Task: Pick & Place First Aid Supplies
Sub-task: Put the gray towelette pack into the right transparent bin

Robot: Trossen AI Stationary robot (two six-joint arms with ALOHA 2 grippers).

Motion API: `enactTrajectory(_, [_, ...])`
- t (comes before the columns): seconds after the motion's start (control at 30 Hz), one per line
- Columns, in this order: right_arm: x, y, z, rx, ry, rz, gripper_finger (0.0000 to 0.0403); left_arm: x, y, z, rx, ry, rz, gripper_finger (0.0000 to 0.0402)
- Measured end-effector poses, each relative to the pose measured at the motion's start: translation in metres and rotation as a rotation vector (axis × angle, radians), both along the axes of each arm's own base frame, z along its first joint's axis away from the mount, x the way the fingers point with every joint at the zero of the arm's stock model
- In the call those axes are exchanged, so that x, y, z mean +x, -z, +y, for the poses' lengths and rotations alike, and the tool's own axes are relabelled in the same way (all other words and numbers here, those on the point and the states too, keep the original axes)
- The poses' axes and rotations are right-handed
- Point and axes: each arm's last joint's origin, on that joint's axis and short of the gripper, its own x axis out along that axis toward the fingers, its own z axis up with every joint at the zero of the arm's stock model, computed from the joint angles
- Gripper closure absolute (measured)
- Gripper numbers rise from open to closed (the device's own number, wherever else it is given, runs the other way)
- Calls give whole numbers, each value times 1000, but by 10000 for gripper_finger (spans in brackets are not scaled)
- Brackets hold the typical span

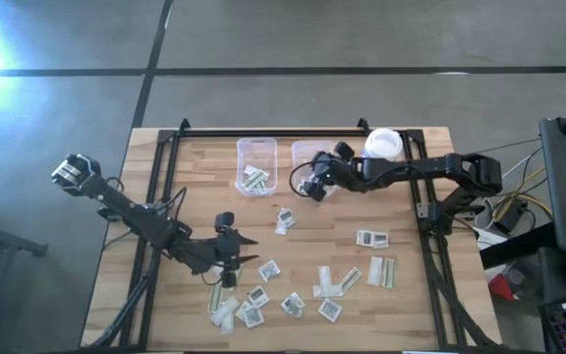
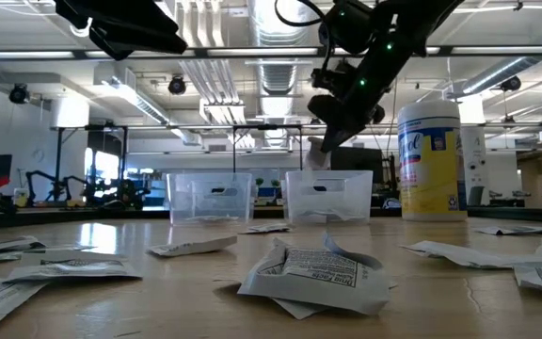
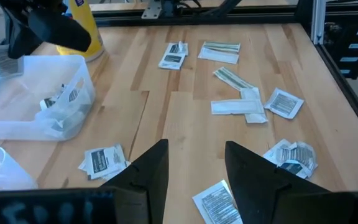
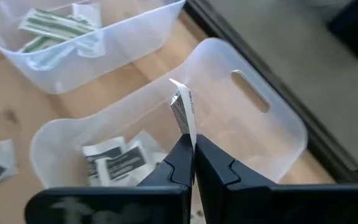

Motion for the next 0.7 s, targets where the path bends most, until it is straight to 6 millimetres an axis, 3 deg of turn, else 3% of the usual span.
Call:
enactTrajectory(0.2, [-1, 3, -3, 84, -28, -16, 394, -2, 4, 1, -27, -25, 34, 250])
enactTrajectory(0.7, [-5, 7, -2, 87, -21, 30, 389, -14, 21, 5, -189, -87, 238, 250])
